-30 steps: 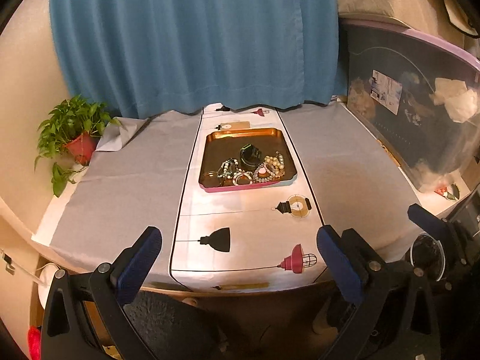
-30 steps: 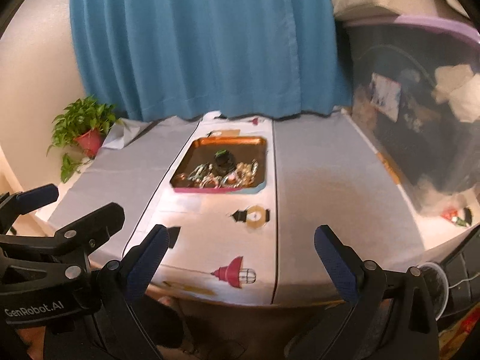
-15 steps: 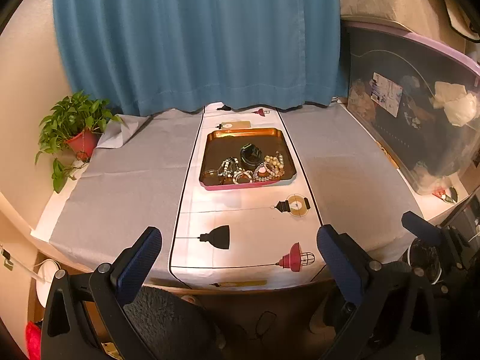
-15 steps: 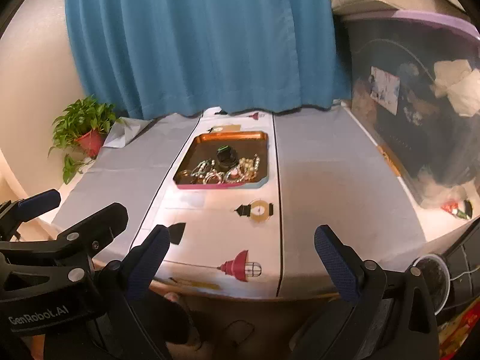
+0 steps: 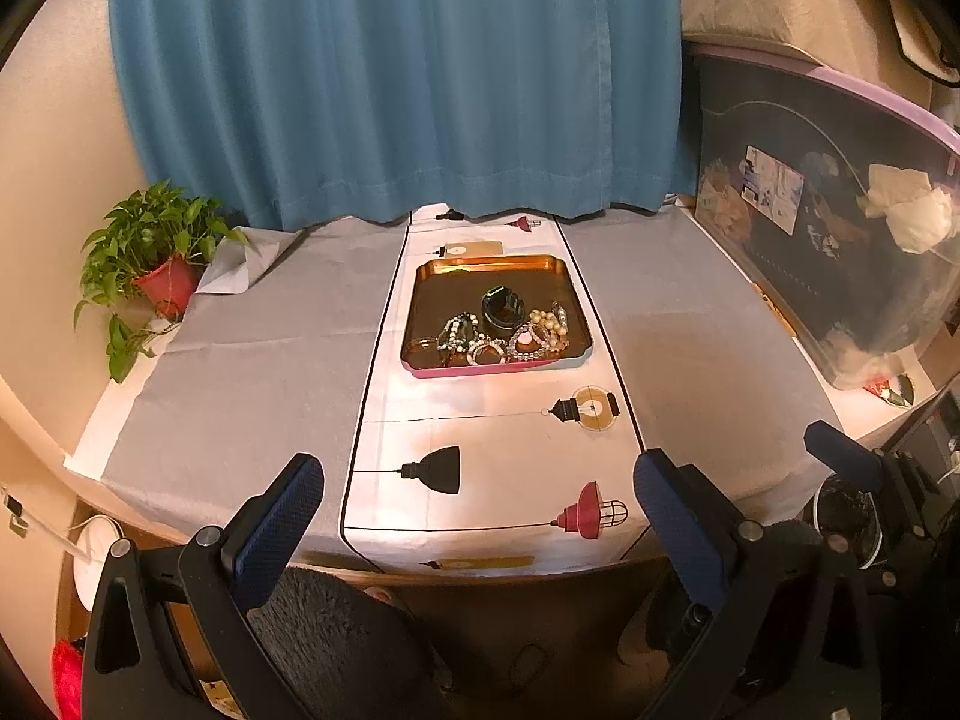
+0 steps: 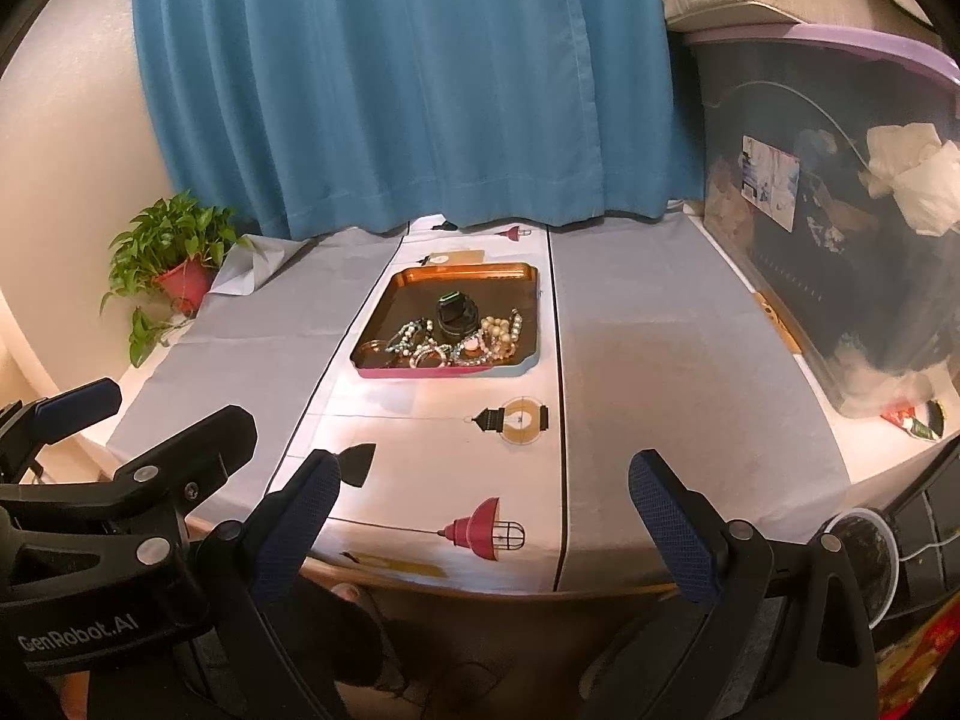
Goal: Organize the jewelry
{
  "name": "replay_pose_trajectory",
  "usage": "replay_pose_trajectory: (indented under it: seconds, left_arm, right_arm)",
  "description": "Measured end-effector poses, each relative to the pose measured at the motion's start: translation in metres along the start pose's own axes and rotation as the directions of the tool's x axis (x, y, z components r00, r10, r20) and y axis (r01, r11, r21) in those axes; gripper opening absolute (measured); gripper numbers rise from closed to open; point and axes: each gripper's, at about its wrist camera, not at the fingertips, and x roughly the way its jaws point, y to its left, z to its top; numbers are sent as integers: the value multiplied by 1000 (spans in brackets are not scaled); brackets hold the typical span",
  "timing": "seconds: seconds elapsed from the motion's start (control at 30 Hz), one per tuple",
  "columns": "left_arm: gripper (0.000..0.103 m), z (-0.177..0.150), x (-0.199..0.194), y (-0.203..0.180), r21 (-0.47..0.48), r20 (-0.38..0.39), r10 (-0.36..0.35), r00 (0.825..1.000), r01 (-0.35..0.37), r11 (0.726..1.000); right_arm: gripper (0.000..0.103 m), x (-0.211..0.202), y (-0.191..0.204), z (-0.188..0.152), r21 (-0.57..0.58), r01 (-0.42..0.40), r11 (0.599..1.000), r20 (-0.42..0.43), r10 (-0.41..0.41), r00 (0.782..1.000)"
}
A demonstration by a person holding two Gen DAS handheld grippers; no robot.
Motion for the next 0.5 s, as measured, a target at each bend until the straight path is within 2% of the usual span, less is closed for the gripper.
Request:
replay_pose_trajectory:
  seconds: [0.5]
  left_arm:
    - [103,-1,-4,-3,8,24,10,1000,-10,1000]
  right_arm:
    - [97,-3,-2,-1,6,-5,1000,-1,5,1000]
